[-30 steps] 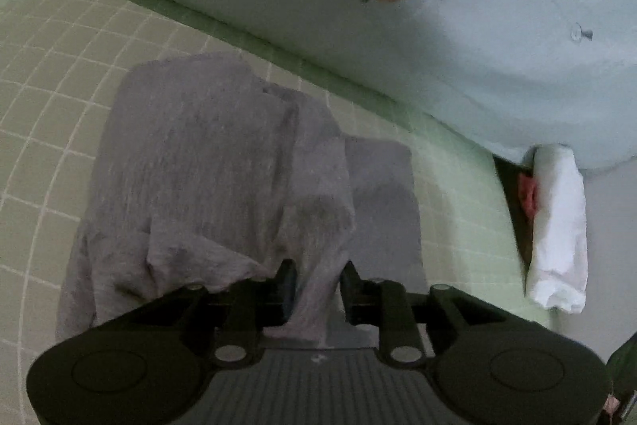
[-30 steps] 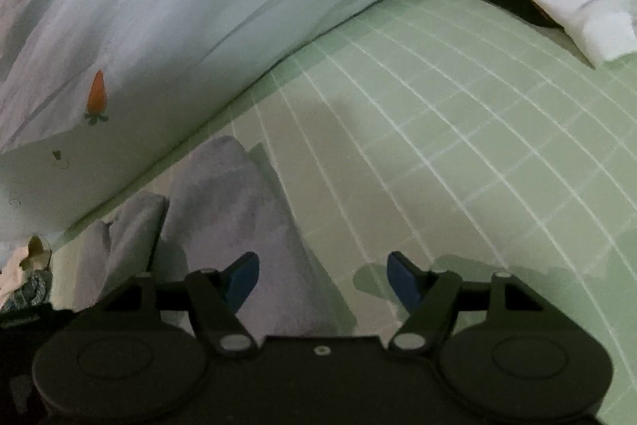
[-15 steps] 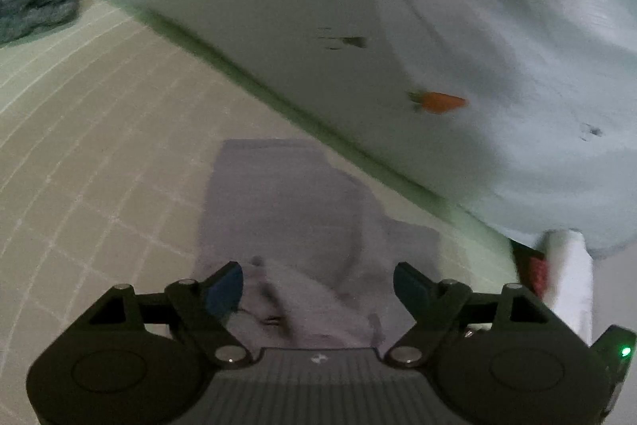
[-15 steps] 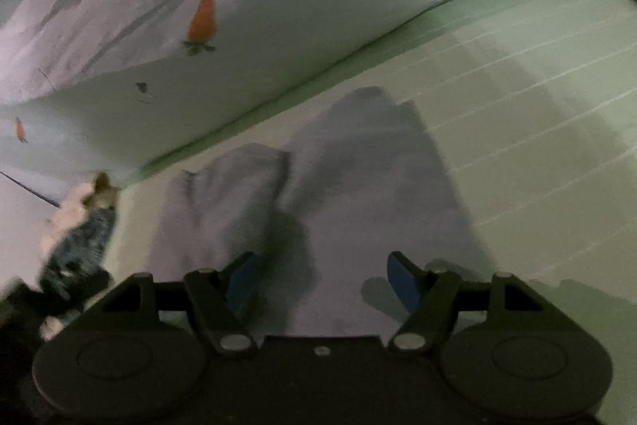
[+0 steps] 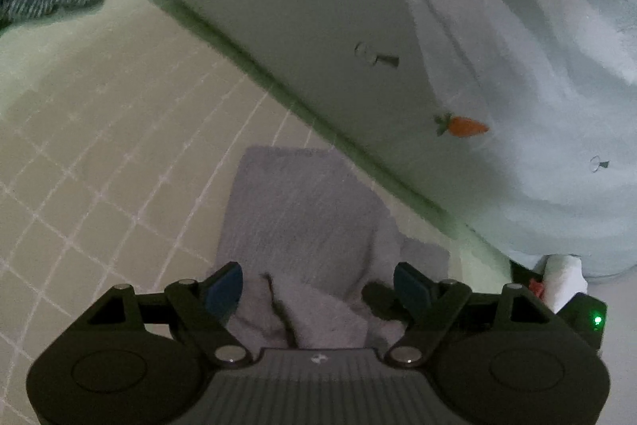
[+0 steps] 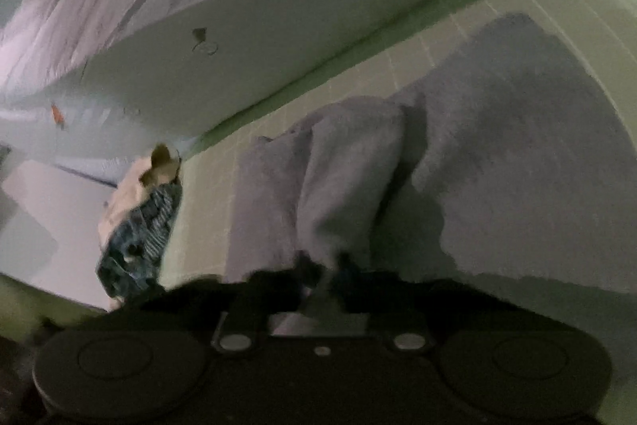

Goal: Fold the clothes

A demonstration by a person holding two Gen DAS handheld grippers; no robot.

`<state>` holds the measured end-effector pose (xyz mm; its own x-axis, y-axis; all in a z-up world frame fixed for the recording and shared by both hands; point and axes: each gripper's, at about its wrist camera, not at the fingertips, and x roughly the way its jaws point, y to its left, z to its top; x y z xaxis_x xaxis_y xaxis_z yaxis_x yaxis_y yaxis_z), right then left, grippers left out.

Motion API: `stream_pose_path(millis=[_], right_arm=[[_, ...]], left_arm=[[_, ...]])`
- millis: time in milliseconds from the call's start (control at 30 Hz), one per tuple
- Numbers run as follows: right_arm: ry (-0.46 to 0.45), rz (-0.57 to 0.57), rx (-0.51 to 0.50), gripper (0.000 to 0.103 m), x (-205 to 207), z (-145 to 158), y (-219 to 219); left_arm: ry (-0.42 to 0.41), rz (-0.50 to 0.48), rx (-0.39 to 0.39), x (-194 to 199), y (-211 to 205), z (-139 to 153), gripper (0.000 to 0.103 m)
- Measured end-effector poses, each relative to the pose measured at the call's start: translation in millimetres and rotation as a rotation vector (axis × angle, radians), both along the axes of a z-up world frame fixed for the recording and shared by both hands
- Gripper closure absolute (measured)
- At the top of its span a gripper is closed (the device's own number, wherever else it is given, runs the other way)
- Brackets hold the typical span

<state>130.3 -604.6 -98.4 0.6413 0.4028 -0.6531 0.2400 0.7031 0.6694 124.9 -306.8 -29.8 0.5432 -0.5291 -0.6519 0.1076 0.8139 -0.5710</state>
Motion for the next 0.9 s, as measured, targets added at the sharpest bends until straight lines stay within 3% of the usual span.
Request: stream_pose_path(millis=[133,233,300,400,500,533,600,800,900], right_arm=[[-0.146,0.044,-0.070,0.096,-5.8,31.2,-6.8],[-0.286,0.068,-0.168,0.097,-20.5,68.2,-25.2],[-0.328,0.030,-0.190,0.097,-27.1,79.9,-46.2],[-0.261,-0.011,-0.260,0.096,-36.0,66.9,-83.9],[0.029,-0.039,-0.414,0.073,-35.1,27.7,-103.4],[0.064,-0.041,-0.459,0.065,-39.5,20.6,-103.4],[0.072,-0.050,-0.452,0.053,-48.6,14.5,-102.6],[0.053,-0.145,-0.310,0.042,-53.6,4.7,-101.7],[0.051,-0.154,-0.313,0.032,-47.0,-1.6,-97.0]], left_arm=[[-0.092,-0.008,-0.040,1.1,10.7,23.6,0.015],[-0.144,-0.010,-0.018,0.6,10.6,34.1,0.014],[-0.144,-0.016,0.017,2.3,5.4,33.1,0.014],[-0.104,-0.028,0.050,4.9,-4.4,21.3,0.014],[-0.045,-0.067,0.082,3.8,-17.3,3.9,0.014],[-0.026,-0.085,0.100,3.2,-22.8,-2.0,0.014],[0.009,-0.118,0.135,2.1,-33.1,-13.2,0.014],[0.062,-0.179,0.206,1.7,-50.2,-31.4,0.014],[0.073,-0.195,0.240,2.3,-53.0,-36.3,0.014]])
